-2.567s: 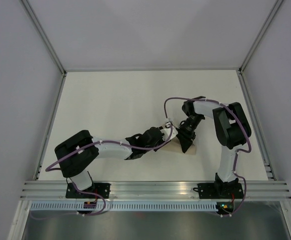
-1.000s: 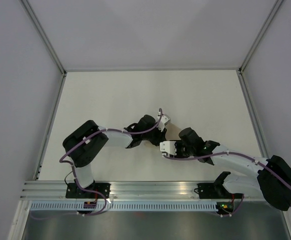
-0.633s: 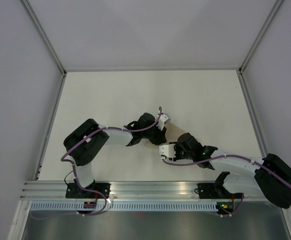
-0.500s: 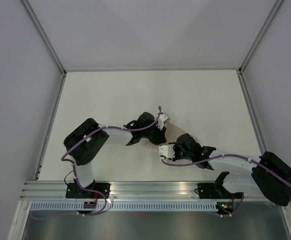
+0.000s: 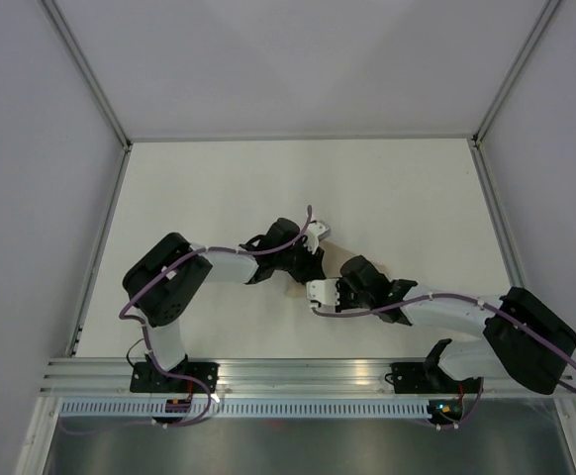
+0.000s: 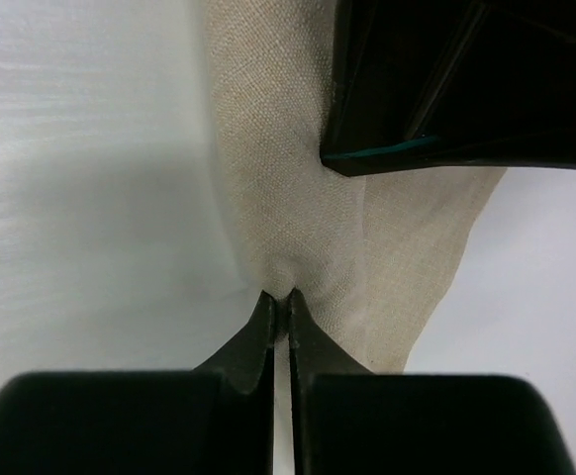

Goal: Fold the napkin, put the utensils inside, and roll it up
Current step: Roll the napkin at the center of the board.

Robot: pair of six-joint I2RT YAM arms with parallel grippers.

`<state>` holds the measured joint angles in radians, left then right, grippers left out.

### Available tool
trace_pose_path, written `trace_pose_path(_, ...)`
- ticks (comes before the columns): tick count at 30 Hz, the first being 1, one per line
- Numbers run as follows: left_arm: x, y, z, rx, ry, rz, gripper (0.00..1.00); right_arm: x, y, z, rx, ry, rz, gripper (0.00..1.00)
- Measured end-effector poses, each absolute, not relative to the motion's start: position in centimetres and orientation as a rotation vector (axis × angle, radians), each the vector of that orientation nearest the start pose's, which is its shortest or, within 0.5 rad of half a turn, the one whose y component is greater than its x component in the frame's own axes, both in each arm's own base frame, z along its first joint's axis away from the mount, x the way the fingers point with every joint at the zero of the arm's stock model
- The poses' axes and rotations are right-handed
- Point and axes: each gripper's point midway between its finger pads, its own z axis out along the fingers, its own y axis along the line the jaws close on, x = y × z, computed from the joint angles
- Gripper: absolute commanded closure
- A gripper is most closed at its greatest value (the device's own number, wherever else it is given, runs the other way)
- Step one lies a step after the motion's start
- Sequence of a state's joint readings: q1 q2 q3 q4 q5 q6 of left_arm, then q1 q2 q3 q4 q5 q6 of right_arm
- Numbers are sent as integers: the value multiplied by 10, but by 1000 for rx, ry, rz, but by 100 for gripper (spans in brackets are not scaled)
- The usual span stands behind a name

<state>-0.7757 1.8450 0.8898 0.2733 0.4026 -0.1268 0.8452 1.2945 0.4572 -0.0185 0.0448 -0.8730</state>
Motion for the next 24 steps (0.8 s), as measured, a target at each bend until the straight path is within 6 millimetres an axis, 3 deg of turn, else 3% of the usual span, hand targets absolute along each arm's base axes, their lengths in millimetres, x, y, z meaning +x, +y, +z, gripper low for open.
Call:
trace_pose_path(5, 253, -340, 40, 895, 2157, -904, 58, 216, 211, 24, -1909, 1661, 72, 100)
trace_pose_path(11, 277, -324, 115, 703, 1981, -798, 55, 201, 216, 25, -2017, 1785, 260, 100)
trace_pose_path(14, 285, -302, 149, 562, 1884, -729, 55, 200, 218, 25, -2044, 1862, 347, 100)
trace_pose_path(20, 272, -237, 160, 313, 1795, -605, 54, 205, 215, 24, -2069, 2027, 578, 99)
trace_pose_path(24, 265, -217, 173, 247, 1728, -589, 54, 208, 215, 23, -2074, 2144, 792, 100)
